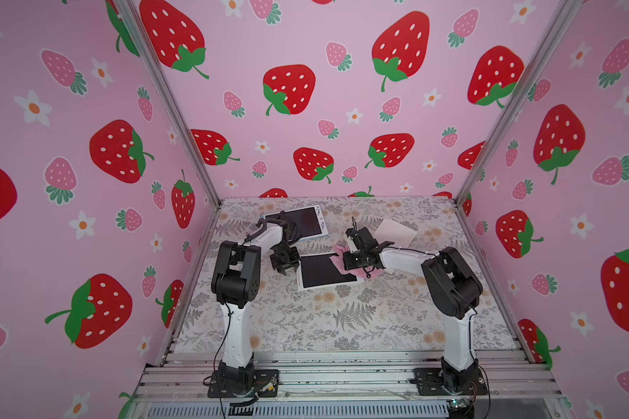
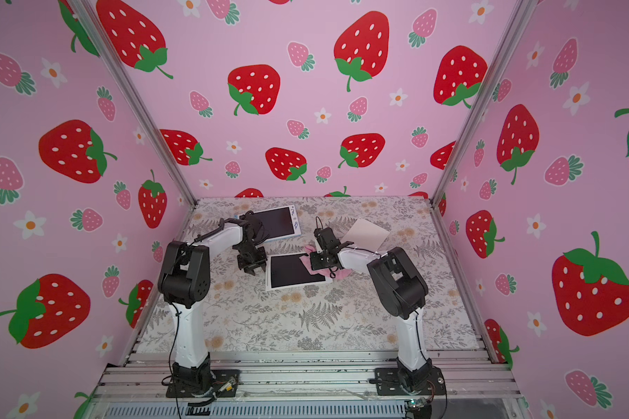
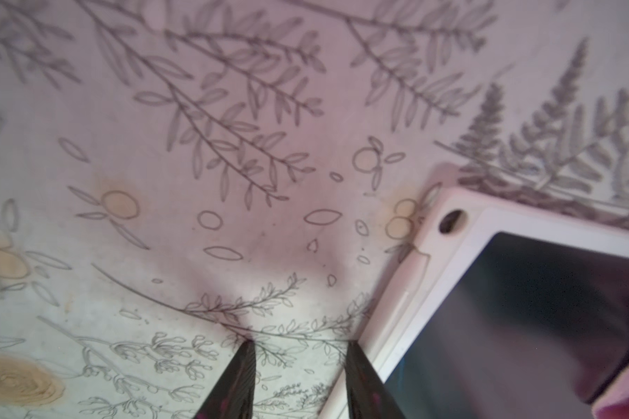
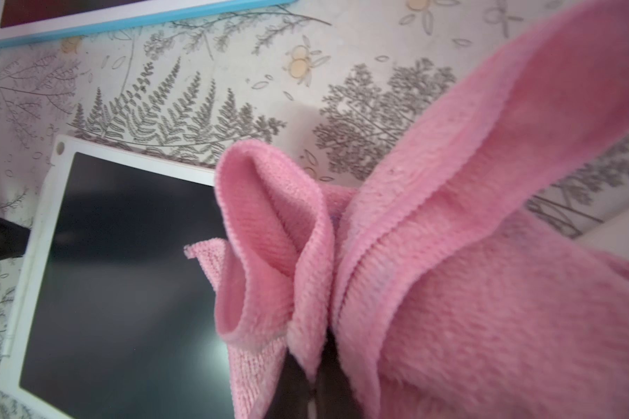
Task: Wipe the drawing tablet
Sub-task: Wipe the dirt from the drawing tablet.
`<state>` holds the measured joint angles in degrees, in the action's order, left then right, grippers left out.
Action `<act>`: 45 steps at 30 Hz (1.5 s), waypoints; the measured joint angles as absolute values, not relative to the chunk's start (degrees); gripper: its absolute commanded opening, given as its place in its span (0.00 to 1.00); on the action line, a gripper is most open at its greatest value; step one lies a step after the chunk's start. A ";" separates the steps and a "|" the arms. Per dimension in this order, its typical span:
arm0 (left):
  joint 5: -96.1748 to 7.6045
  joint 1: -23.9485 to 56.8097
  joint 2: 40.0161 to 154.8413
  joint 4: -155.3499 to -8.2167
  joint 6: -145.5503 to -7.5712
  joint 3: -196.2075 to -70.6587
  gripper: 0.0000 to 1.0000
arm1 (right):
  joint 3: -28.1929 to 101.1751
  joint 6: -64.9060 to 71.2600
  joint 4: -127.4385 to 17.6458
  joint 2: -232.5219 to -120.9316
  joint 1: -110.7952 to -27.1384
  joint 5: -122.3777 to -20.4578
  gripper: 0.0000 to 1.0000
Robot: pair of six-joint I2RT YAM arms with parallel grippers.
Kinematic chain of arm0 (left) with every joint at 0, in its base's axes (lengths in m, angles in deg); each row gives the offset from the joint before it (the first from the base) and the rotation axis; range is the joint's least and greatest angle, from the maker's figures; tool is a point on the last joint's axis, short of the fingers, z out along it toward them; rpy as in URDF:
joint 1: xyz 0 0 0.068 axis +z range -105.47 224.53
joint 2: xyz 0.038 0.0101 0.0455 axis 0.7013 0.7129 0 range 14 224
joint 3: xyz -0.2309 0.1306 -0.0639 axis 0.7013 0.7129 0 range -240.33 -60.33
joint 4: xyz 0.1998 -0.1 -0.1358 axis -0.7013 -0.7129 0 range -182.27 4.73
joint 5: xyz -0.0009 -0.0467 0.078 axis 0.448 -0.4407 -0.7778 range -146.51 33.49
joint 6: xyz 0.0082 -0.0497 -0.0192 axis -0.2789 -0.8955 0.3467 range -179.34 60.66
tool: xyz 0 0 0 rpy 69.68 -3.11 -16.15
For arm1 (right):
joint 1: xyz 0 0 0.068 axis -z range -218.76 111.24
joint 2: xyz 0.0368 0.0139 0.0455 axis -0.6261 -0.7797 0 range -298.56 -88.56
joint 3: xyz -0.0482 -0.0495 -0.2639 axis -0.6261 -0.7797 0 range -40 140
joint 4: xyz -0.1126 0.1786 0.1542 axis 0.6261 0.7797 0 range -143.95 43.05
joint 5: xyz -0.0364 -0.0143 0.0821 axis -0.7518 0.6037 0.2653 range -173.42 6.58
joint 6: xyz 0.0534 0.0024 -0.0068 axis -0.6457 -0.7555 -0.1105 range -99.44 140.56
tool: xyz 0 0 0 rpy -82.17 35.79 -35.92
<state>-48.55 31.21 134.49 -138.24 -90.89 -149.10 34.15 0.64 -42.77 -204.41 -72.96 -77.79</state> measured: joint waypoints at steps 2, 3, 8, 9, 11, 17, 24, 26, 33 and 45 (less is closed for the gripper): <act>-48.53 30.49 134.49 -138.24 -90.89 -149.10 0.42 | 33.91 0.68 -42.70 -204.07 -71.74 -75.65 0.00; -48.53 30.25 134.49 -138.21 -90.87 -149.10 0.42 | 33.91 0.68 -42.63 -204.07 -71.43 -74.99 0.00; -48.66 29.59 134.49 -138.61 -90.87 -149.38 0.42 | 33.14 0.42 -42.96 -203.67 -72.63 -75.38 0.00; -48.98 29.52 134.49 -138.93 -90.91 -149.60 0.42 | 32.42 0.18 -43.18 -203.26 -72.54 -75.56 0.00; -50.12 29.18 134.46 -140.33 -91.09 -150.76 0.42 | 31.09 -0.10 -43.20 -201.90 -72.26 -75.49 0.00; -49.18 28.39 133.24 -140.40 -91.35 -153.21 0.44 | 30.87 -0.24 -40.67 -196.59 -68.20 -76.08 0.00; -46.89 28.34 138.31 -139.35 -91.66 -155.50 0.40 | 33.58 -1.04 -40.40 -195.56 -64.50 -78.99 0.00; -47.08 28.34 139.21 -139.94 -91.48 -156.90 0.37 | 34.35 -1.31 -40.21 -197.29 -64.37 -78.93 0.00; -47.72 28.13 138.16 -138.30 -91.26 -154.76 0.31 | 36.16 -2.33 -39.38 -204.17 -68.59 -78.47 0.00; -48.59 28.10 136.28 -135.92 -90.87 -151.55 0.29 | 36.86 -2.81 -37.37 -205.25 -69.55 -78.84 0.00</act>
